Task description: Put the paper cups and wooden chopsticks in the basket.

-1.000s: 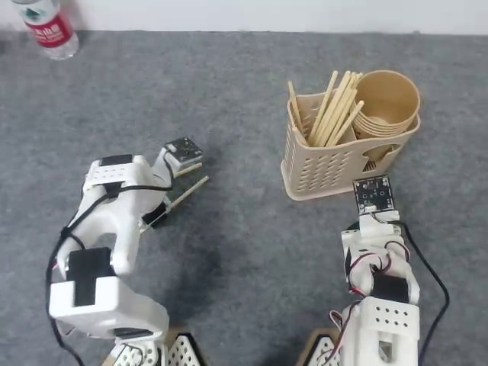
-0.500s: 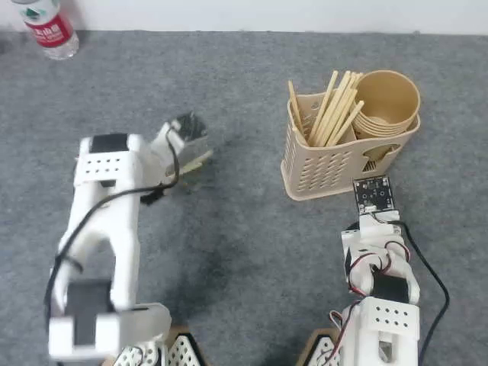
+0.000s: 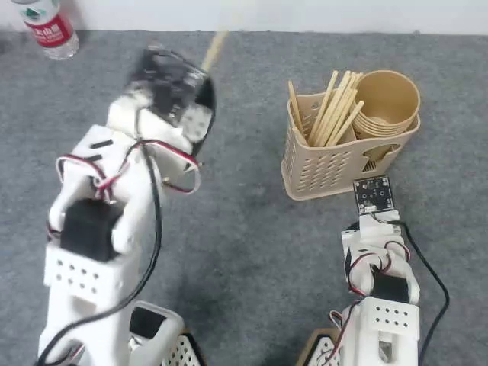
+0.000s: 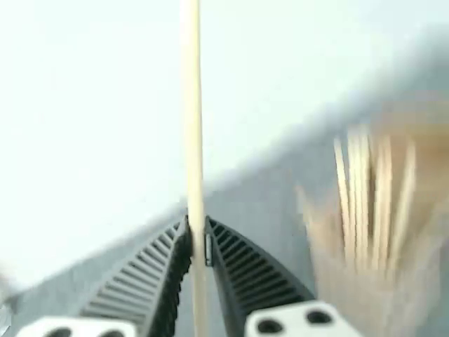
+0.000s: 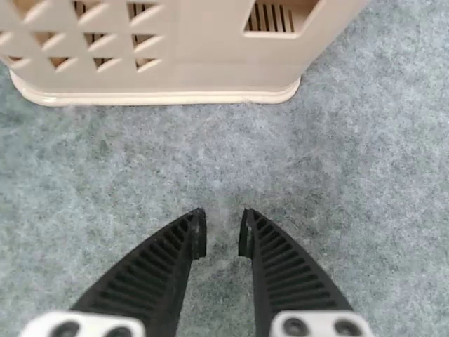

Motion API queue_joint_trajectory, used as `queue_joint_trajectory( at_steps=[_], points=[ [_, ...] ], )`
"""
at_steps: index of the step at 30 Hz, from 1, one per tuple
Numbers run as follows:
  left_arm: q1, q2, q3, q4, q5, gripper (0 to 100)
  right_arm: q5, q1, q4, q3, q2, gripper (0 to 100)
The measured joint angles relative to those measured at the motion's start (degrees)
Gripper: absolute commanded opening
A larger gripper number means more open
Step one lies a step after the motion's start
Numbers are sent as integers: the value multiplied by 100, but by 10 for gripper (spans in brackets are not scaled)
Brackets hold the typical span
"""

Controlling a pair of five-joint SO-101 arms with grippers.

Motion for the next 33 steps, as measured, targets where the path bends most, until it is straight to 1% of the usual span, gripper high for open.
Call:
queue_joint_trajectory(
  at_steps=[1, 2, 4, 6, 8, 11, 16, 19, 20, 23, 25, 28, 29, 33],
  points=[
    [185, -26, 0, -404, 396, 12, 0, 0, 0, 0, 0, 97],
    [413, -44, 0, -765, 589, 12, 0, 0, 0, 0, 0, 97],
    [932, -44, 0, -1389, 747, 12, 0, 0, 0, 0, 0, 97],
    [1451, 79, 0, -1811, 818, 12, 0, 0, 0, 0, 0, 97],
    [1811, 352, 0, -2163, 853, 12, 0, 0, 0, 0, 0, 97],
    [2084, 888, 0, -2576, 914, 12, 0, 0, 0, 0, 0, 97],
    [2145, 1811, 0, -3218, 1424, 12, 0, 0, 0, 0, 0, 97],
    [2119, 2303, 0, -3314, 1495, 16, 0, 0, 0, 0, 0, 97],
    [2119, 2435, 9, -3314, 1495, 32, 0, 0, 0, 0, 0, 97],
    [2136, 2585, 105, -3332, 1688, 138, 0, 0, 0, 0, 0, 97],
    [2136, 2593, 114, -3253, 1960, 180, 0, 0, 0, 0, 0, 97],
    [2013, 2593, 114, -2875, 2497, 181, 0, 0, 0, 0, 0, 97],
    [1960, 2593, 114, -2760, 2576, 181, 0, 0, 0, 0, 0, 97],
    [1741, 2418, 114, -2347, 2435, 181, 0, 0, 0, 0, 0, 97]
  ],
)
